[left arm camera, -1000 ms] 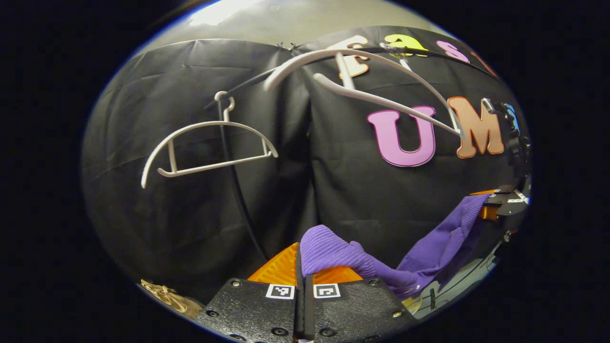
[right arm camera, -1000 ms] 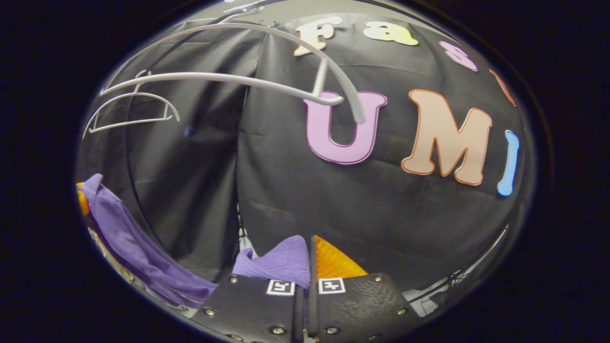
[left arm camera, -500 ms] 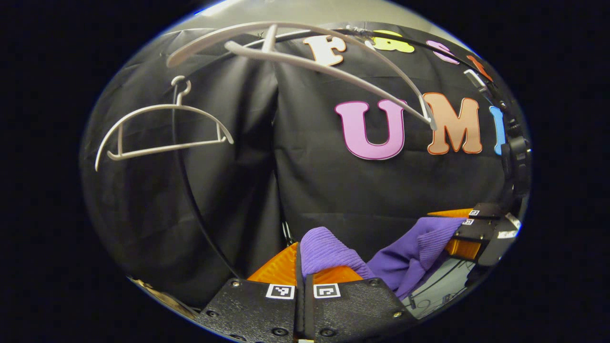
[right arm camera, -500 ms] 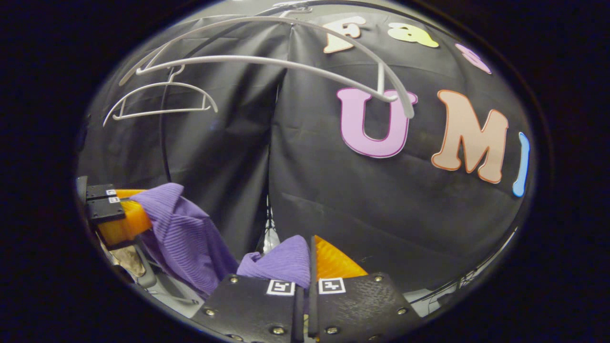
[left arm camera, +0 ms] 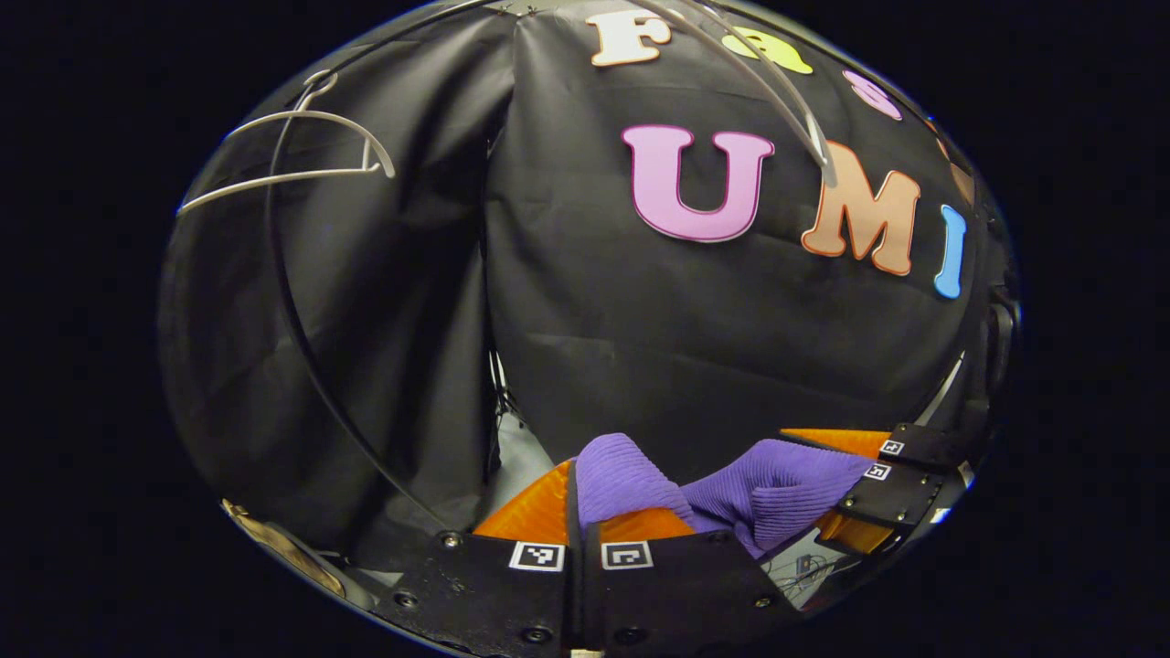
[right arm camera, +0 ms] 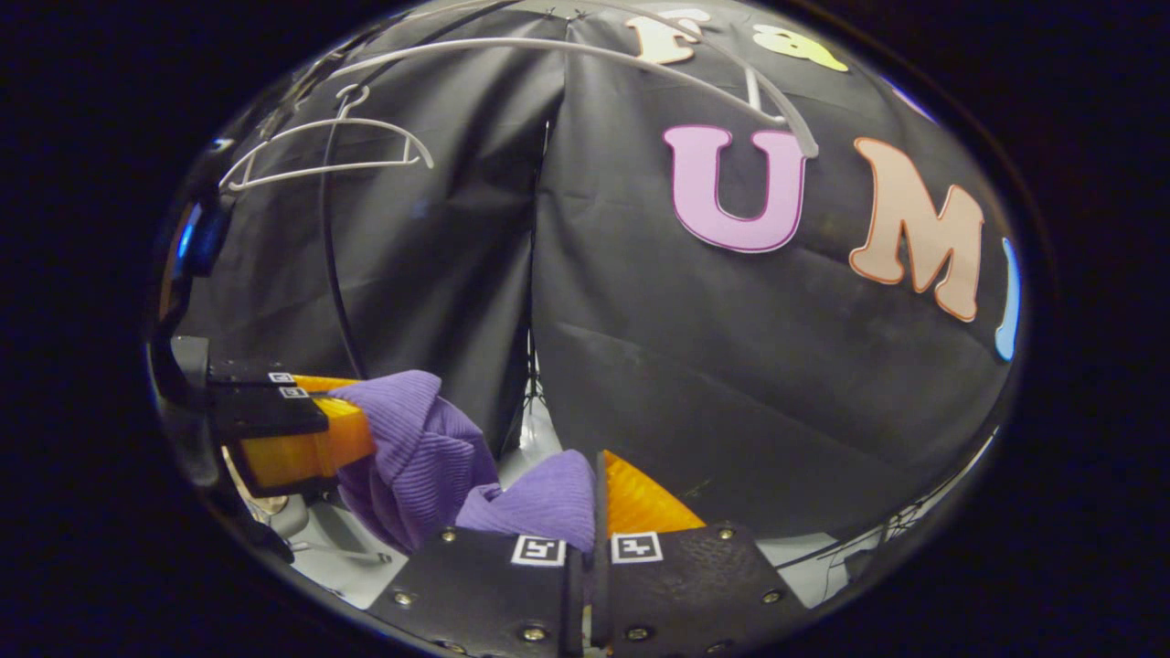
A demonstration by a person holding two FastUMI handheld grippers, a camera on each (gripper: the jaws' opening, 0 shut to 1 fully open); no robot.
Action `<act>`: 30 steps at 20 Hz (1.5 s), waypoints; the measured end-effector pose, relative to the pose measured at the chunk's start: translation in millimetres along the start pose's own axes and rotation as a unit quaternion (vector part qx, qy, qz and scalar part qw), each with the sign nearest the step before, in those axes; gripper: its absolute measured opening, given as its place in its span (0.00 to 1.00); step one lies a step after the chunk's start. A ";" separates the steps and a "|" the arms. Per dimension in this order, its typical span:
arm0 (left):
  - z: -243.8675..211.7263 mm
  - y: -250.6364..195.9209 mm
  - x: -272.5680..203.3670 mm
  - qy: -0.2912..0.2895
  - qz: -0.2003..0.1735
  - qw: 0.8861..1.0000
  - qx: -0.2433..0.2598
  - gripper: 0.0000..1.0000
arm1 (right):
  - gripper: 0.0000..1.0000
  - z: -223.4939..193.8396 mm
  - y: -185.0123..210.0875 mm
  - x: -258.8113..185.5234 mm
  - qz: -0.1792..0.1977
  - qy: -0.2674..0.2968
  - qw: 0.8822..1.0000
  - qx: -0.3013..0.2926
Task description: Grasp the clothes on the hanger with both hands and then place them into the laundry hamper below.
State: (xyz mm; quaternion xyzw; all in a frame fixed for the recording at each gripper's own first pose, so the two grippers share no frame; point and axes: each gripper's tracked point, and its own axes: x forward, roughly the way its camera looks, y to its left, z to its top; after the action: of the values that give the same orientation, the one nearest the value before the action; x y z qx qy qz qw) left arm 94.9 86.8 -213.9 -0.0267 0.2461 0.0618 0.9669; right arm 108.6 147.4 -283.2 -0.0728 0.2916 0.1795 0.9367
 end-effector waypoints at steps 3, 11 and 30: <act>-12.1 -6.6 3.6 0.024 -0.011 1.000 -0.001 0.01 | 0.06 -11.6 -2.8 2.1 -0.004 0.016 1.000 0.002; -43.0 -15.8 11.8 0.091 -0.031 0.995 -0.030 0.01 | 0.04 -36.1 -13.1 4.0 -0.014 0.050 0.998 0.023; -116.2 -32.7 12.0 0.208 -0.026 0.969 -0.134 0.02 | 0.04 -51.3 -22.2 8.6 0.001 0.086 0.995 0.045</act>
State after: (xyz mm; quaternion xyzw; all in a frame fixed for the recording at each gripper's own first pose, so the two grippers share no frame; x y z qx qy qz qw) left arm 54.8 46.1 -320.9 -0.1747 0.4307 0.0619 0.8833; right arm 97.0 117.1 -329.5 -0.0458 0.3784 0.1600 0.9105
